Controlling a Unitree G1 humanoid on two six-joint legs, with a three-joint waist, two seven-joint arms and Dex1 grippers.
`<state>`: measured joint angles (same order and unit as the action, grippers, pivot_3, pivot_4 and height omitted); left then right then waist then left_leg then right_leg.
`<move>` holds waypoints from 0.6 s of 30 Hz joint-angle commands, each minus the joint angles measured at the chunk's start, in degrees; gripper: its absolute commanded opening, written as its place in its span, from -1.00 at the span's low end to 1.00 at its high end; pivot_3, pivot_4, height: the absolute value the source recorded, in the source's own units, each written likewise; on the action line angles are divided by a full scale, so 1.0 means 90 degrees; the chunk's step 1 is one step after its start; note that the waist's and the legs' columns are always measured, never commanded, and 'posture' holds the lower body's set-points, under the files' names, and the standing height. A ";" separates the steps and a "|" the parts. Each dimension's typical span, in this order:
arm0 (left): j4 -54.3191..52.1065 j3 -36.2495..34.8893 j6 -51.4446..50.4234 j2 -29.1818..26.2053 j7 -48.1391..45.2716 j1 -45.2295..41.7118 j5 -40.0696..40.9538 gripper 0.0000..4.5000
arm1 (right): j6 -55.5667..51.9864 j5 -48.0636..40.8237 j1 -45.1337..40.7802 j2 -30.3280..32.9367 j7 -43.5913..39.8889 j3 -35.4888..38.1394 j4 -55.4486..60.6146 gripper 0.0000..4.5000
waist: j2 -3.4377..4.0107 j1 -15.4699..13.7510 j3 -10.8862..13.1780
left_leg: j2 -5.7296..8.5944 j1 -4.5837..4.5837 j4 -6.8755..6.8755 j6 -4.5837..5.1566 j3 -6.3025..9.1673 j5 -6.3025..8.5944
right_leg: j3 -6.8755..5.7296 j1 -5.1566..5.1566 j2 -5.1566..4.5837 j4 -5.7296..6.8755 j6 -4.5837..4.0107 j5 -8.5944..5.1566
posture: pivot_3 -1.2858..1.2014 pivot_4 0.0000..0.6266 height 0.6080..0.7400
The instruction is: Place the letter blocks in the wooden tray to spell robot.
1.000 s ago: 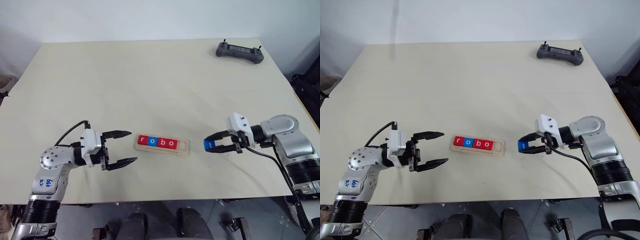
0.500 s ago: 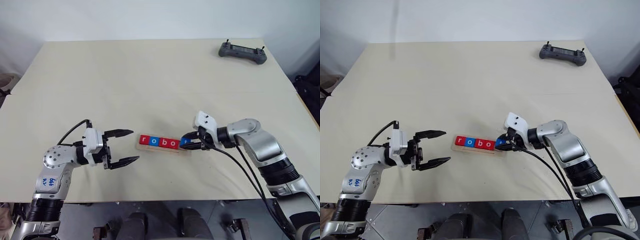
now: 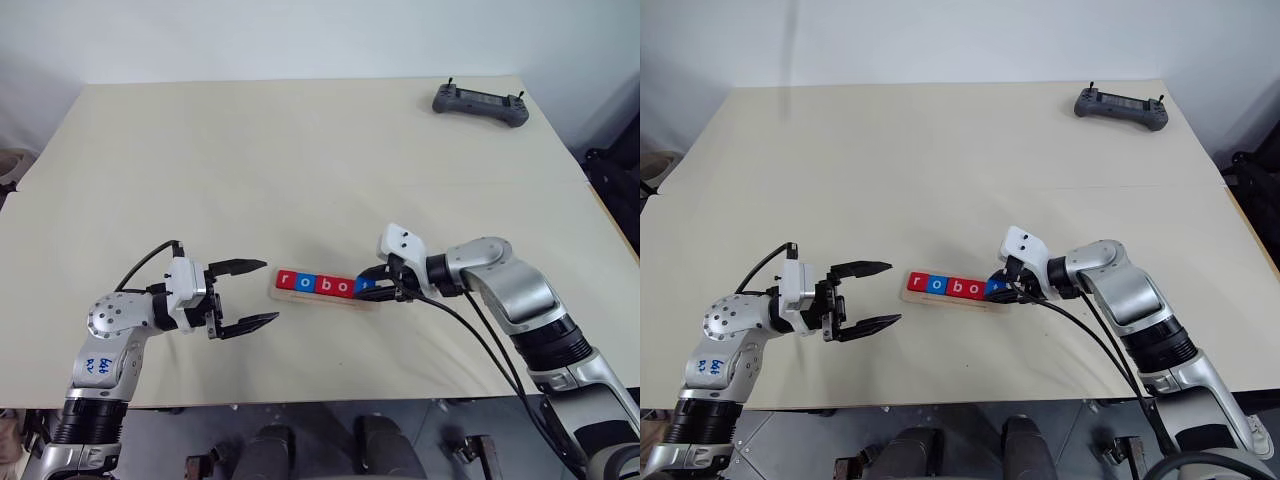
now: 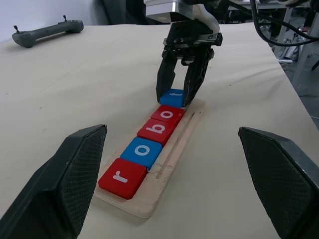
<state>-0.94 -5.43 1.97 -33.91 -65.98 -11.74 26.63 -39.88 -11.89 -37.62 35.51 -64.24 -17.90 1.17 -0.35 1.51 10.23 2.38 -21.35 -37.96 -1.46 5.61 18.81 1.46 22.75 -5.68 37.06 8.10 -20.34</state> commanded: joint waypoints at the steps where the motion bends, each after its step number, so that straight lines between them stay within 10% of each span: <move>1: 0.0010 -0.0041 0.0100 0.0018 0.0015 0.0000 -0.0004 1.00 | -0.0060 -0.0084 -0.0056 -0.0027 0.0012 0.0019 0.0285 -0.35 | 0.0000 0.0002 0.0000 | 0.0000 0.0000 0.0000 0.0000 0.0000 0.0000 | 0.0000 0.0000 0.0000 0.0000 0.0000 0.0000 | 0.03 -0.52 1.00; 7: 0.0087 -0.0035 0.0118 0.0010 0.0000 -0.0058 -0.0010 1.00 | 0.0026 -0.0109 -0.0044 -0.0012 0.0056 0.0135 0.0395 0.53 | 0.0000 0.0000 0.0000 | 0.0000 0.0000 0.0000 0.0000 0.0000 0.0000 | 0.0000 0.0000 0.0000 0.0000 0.0000 0.0000 | 0.03 -0.52 1.00; 18: 0.0055 -0.0057 0.0113 -0.0003 0.0029 -0.0020 -0.0013 1.00 | 0.0128 -0.0722 0.0486 0.0805 -0.0303 0.1009 0.1062 0.46 | 0.0000 -0.0030 0.0000 | 0.0001 -0.0001 0.0000 0.0001 0.0003 0.0001 | -0.0004 -0.0006 -0.0001 -0.0005 0.0000 0.0000 | 0.03 -0.52 1.00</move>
<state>0.71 -5.47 2.08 -33.86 -65.87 -12.09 26.53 -39.80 -17.18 -34.02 41.74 -66.62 -10.69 8.58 -0.36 1.25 10.23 2.39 -21.36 -37.96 -1.45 5.64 18.82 1.44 22.70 -5.69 37.02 8.11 -20.34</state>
